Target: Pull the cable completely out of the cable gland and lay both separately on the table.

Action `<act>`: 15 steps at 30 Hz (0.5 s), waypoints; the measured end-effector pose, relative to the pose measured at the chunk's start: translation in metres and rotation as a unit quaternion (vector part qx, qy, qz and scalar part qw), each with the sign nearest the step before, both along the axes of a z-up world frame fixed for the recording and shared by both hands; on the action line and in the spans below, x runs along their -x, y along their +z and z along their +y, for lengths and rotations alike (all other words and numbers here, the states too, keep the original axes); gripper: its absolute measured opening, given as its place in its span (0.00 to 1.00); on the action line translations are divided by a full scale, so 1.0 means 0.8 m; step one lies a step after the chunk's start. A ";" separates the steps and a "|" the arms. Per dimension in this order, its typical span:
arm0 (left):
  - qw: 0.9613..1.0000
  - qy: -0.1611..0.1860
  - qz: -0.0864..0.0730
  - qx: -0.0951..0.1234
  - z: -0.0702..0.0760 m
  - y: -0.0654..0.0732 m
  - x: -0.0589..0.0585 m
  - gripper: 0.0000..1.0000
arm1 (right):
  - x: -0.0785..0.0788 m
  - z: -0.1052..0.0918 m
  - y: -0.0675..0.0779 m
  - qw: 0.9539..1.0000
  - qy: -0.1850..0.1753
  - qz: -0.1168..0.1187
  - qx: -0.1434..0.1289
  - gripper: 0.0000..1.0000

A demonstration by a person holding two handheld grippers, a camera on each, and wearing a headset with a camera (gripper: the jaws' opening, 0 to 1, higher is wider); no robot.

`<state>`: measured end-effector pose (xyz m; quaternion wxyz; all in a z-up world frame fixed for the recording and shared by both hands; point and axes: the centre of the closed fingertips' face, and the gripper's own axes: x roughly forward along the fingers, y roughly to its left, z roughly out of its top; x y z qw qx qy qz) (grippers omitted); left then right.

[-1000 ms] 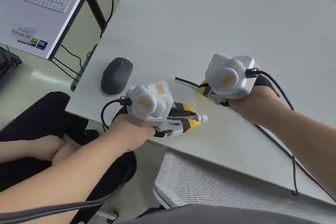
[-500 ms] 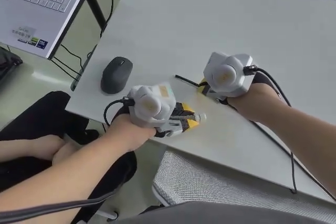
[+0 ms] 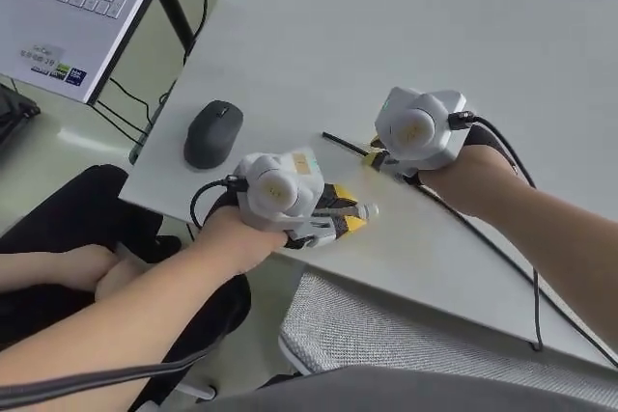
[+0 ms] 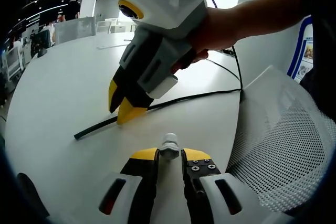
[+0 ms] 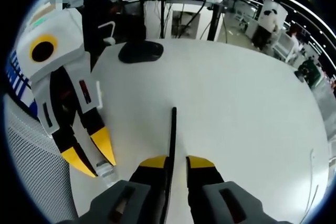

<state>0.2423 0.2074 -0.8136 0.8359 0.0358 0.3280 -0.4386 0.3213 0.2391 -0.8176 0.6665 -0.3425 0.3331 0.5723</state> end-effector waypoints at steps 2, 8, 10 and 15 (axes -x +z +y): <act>1.000 0.001 0.001 0.001 0.000 0.001 0.000 0.18 | -0.001 -0.001 0.003 1.000 -0.004 -0.001 -0.002 0.10; 1.000 0.004 -0.001 0.001 0.001 0.001 -0.002 0.20 | -0.003 -0.002 0.019 1.000 -0.018 0.002 -0.020 0.13; 1.000 0.002 -0.002 -0.002 0.001 0.001 -0.002 0.20 | -0.004 -0.004 0.023 0.999 -0.025 0.004 -0.024 0.14; 1.000 0.008 -0.006 -0.003 0.005 0.002 -0.004 0.22 | -0.010 -0.017 0.042 0.998 -0.055 0.008 -0.041 0.20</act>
